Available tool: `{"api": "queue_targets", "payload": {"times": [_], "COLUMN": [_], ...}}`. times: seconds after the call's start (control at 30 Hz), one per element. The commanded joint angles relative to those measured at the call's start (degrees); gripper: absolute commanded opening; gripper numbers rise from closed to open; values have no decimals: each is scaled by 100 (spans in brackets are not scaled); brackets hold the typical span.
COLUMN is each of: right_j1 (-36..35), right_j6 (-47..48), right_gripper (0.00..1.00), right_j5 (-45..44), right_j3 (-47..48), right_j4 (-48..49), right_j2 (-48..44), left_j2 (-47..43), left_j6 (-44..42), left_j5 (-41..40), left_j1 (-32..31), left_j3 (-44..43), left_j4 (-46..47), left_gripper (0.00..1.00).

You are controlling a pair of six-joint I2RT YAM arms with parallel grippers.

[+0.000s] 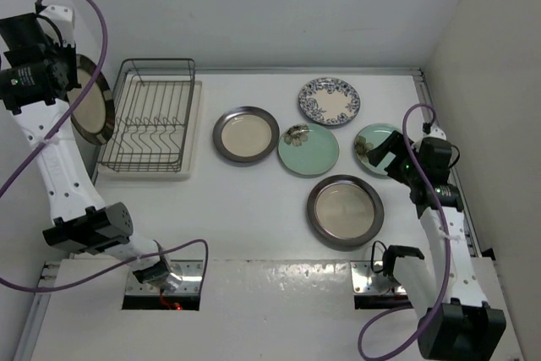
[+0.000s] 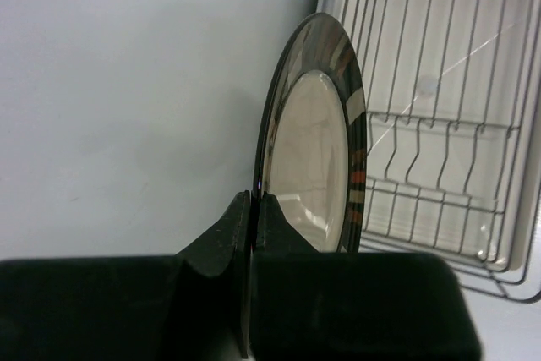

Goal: Load the plates into the dish rack

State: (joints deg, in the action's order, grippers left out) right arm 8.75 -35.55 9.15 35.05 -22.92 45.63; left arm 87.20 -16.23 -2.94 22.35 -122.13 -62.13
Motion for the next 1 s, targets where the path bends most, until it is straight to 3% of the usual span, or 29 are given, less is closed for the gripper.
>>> {"api": "queue_targets", "payload": {"times": [0.0,0.23,0.57,0.97], "right_j1": [-172,-313,-304,-322], "right_j6": [118,355,629,136], "right_gripper": [100,100,100,100], "right_j5": [-115,-36,-194,-361], "right_j3": [-16,213,530,512], "right_j4": [691,737,279,-213], "right_j2": [253,807,623,34], "left_j2": [-405,-344,-546,-265], "left_j6": [-398,-820,-1541,-1893], "left_j5": [30,574,1084,1806], "left_j1": [94,200,454,762], "left_j3": [65,469,1604,1191], "left_j4": [799,1123,1993,2302], "left_gripper": [0,0,0,0]}}
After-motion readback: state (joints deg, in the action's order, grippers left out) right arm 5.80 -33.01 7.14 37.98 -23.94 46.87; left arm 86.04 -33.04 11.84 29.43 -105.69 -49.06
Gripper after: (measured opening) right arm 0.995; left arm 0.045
